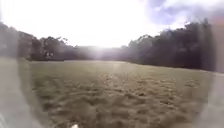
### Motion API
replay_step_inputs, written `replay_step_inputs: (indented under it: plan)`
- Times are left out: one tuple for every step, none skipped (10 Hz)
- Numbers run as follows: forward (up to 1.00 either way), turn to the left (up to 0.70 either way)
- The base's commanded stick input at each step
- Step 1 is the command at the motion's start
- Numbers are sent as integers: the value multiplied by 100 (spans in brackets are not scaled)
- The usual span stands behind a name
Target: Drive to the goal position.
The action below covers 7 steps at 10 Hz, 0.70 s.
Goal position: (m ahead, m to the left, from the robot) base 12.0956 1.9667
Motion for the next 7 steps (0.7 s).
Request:
replay_step_inputs:
  plan:
    - [70,1]
    - [70,1]
    - [70,1]
    - [70,1]
    - [70,1]
    - [70,1]
    - [70,1]
